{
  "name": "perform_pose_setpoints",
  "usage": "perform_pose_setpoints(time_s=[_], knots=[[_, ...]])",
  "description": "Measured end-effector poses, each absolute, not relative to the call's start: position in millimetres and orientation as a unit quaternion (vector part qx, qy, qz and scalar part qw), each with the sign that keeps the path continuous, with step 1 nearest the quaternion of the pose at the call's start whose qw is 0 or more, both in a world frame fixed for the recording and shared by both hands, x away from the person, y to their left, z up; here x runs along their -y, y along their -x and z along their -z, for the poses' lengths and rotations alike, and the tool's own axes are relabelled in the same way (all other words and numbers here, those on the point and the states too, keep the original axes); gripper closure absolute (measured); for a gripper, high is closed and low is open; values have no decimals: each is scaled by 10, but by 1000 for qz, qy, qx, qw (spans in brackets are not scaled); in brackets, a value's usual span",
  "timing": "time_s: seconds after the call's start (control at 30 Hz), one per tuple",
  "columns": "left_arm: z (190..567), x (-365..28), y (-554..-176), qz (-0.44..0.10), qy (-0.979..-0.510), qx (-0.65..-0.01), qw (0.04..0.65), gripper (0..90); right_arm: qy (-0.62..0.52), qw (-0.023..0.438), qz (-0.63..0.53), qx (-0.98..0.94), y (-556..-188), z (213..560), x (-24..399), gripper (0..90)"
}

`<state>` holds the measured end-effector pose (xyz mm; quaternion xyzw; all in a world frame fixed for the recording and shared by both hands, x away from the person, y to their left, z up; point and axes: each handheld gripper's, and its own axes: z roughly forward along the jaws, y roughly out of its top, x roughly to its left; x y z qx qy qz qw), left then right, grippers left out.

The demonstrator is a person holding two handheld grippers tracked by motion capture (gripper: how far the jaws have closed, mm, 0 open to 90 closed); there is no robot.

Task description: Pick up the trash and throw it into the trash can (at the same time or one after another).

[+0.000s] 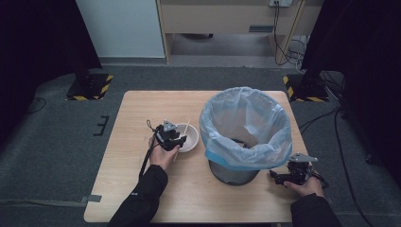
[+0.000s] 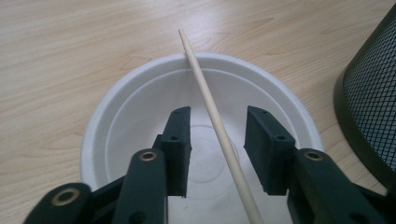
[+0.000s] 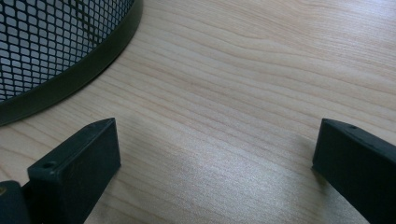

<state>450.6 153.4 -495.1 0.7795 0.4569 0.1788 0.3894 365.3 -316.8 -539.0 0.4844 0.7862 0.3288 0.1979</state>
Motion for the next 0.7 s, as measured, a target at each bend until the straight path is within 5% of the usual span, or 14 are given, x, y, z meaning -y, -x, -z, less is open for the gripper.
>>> perform_pose_setpoints(time_s=[0.7], knots=[[4965,-1552,-4521,-148,-777,-480,379,850,-485,198,-329,-786,-3653,5390,3168,10]])
